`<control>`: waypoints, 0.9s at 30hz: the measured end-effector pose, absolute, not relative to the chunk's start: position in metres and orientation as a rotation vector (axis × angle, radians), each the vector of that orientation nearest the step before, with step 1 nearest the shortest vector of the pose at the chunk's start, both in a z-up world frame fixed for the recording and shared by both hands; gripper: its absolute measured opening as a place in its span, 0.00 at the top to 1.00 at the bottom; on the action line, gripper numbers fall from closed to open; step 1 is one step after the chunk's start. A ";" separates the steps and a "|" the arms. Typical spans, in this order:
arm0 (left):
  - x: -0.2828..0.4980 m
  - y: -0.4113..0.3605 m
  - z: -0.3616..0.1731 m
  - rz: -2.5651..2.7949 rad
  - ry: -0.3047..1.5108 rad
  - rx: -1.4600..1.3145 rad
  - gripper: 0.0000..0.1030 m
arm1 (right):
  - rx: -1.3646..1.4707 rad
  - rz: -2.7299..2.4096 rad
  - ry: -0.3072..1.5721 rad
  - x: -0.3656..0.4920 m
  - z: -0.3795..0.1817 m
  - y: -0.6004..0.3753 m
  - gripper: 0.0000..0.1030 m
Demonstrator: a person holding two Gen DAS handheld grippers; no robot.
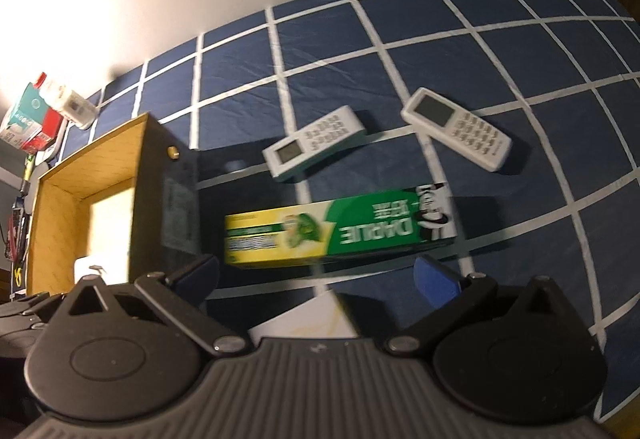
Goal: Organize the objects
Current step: 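Move the right tool out of the box toward the DARLIE toothpaste box, then close the right tool on the yellow-and-green DARLIE toothpaste box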
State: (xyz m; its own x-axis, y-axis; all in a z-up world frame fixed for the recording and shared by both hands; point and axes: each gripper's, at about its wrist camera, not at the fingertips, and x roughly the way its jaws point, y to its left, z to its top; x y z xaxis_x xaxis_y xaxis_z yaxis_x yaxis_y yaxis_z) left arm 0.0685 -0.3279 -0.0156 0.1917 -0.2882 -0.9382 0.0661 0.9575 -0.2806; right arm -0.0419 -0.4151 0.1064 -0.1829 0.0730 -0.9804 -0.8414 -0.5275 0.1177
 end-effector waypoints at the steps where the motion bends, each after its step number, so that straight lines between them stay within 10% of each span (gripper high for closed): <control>1: 0.070 -0.333 -0.018 -0.246 1.361 -0.192 0.00 | -1.421 1.778 0.924 -0.038 0.104 -0.410 0.00; 27: 0.138 -0.389 -0.102 -0.244 1.553 -0.113 0.00 | -1.521 1.581 1.127 -0.011 -0.009 -0.319 0.00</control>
State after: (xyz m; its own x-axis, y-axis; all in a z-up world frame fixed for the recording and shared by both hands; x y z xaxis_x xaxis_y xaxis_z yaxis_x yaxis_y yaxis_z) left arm 0.1382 -0.3887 -0.1024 -0.0002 -0.2260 -0.9741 0.0839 0.9707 -0.2252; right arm -0.0114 -0.3193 -0.0093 -0.1036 -0.1010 -0.9895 -0.9024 -0.4088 0.1363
